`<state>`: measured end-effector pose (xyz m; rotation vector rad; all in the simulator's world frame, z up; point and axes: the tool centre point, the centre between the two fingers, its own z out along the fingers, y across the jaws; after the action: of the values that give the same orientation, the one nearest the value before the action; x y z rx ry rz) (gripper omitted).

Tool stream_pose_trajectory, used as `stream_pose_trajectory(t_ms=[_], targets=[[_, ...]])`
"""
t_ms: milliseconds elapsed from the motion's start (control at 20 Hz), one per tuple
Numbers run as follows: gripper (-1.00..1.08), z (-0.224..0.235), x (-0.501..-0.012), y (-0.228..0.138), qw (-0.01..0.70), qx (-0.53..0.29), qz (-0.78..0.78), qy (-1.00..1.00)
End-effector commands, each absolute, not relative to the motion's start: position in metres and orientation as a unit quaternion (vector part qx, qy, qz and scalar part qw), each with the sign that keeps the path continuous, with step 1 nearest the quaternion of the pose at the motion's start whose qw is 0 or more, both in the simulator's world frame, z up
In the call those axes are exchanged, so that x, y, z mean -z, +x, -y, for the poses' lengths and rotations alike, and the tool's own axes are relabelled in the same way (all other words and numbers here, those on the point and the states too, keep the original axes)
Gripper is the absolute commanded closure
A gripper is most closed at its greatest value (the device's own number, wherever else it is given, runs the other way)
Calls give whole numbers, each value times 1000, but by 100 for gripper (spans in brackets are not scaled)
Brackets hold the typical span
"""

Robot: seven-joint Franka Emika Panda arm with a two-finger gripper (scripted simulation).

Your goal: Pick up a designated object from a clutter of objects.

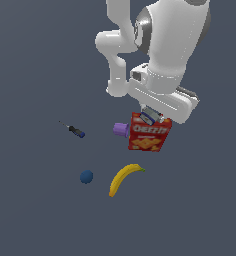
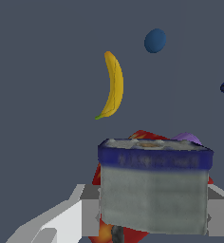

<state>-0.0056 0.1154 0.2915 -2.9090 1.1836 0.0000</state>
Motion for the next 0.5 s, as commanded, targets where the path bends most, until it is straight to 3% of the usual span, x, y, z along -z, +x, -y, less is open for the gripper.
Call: stream_pose_trajectory(t_ms=[0, 450], targets=[[108, -95, -307, 7, 0, 0, -377, -926], [108, -35, -354, 50, 0, 0, -377, -926]])
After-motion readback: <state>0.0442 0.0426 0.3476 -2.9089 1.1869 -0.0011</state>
